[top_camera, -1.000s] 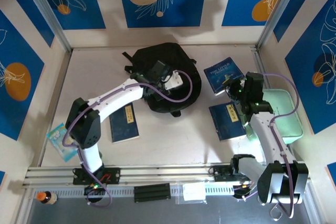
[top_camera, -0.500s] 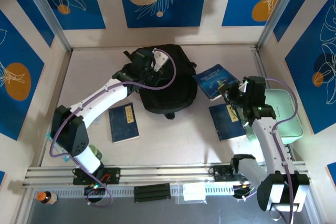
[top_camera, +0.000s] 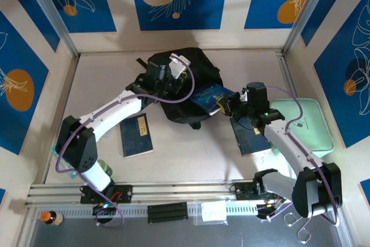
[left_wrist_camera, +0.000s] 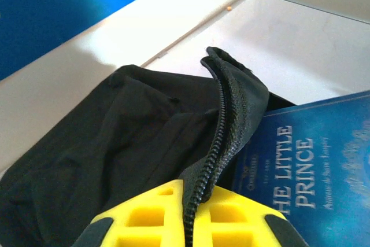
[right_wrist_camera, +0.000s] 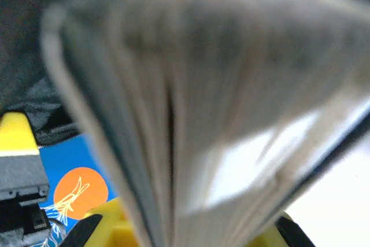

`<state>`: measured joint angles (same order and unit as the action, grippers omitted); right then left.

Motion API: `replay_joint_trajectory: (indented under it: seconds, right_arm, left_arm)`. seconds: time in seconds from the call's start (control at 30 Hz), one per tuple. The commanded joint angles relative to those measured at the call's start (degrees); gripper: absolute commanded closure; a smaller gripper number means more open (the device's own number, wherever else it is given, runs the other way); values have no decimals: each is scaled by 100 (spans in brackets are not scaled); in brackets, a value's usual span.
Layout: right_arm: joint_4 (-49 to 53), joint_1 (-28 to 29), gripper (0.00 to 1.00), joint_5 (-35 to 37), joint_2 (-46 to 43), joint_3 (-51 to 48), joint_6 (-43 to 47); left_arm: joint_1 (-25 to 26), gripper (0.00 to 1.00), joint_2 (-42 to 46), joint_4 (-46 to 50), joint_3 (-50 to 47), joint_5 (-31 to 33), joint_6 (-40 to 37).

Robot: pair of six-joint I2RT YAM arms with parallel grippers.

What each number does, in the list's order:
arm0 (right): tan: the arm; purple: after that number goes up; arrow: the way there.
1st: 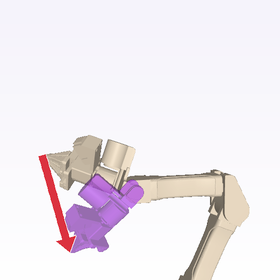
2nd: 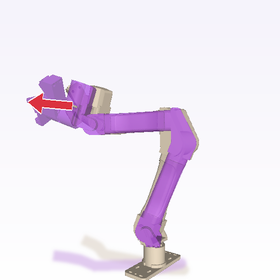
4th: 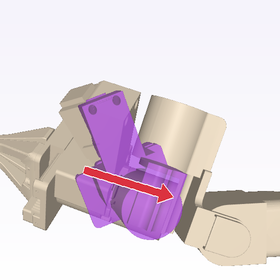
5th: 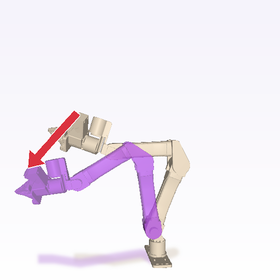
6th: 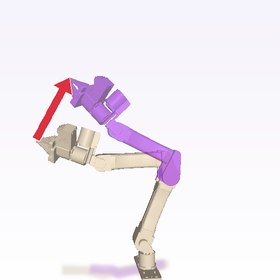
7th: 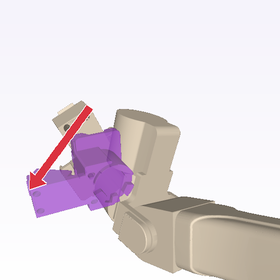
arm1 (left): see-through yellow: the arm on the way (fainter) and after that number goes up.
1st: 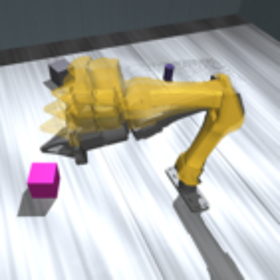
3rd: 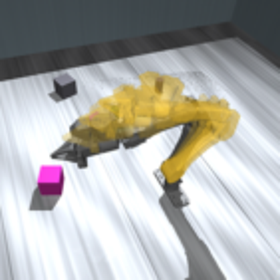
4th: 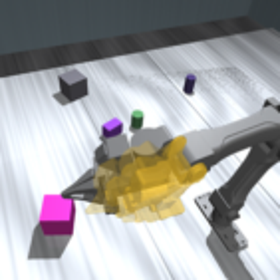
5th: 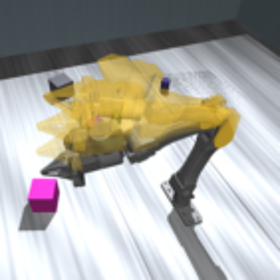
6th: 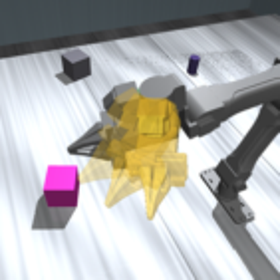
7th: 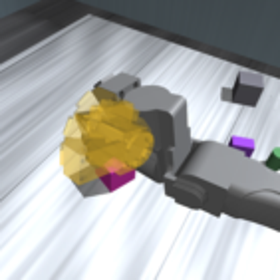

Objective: Pack books, pencil case, and school supplies into a backpack

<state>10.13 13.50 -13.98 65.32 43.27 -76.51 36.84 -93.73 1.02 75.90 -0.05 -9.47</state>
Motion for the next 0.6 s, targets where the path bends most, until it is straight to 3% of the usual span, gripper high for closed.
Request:
replay_joint_trajectory:
  seconds: [0.0, 0.27, 0.57]
  right_arm:
    - [-987, 30, 99, -174, 245, 100, -546]
    - [-2274, 243, 99, -554, 1127, 422, -801]
    - [-3168, 519, 100, -211, 1567, 376, -453]
  left_arm:
    - [74, 100, 378, -611, -44, -386, -41]
    - [101, 100, 478, -611, -163, -555, -54]
    - [104, 100, 523, -620, -272, -797, 2]
